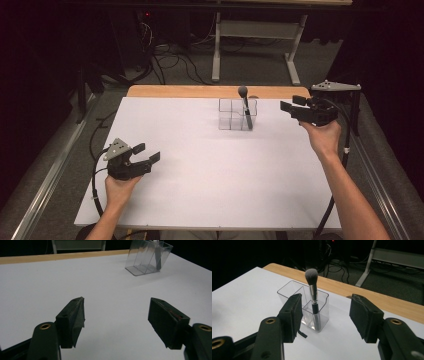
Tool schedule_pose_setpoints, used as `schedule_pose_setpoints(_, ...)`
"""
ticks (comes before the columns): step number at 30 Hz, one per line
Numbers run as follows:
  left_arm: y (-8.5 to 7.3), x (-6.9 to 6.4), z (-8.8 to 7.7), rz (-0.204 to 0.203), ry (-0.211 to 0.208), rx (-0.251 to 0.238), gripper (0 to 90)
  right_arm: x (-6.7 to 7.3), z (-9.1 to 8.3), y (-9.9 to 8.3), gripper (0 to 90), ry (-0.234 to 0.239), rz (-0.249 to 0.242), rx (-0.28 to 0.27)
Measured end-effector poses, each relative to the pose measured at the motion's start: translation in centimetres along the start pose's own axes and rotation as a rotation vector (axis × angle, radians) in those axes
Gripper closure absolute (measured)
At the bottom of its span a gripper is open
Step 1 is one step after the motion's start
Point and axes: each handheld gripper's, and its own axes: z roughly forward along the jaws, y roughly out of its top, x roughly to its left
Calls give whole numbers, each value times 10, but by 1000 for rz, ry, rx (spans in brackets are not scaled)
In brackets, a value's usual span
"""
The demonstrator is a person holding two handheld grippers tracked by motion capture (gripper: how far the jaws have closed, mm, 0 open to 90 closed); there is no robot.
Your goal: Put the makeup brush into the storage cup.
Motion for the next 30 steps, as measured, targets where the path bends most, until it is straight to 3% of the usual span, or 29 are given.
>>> schedule_pose_setpoints(9,0,0,-1,1,1,-1,299,6,-9,-4,454,14,-11,-10)
schedule_pose_setpoints(30,0,0,-1,0,4,-1,300,2,-28,-20,463,31,-9,-46)
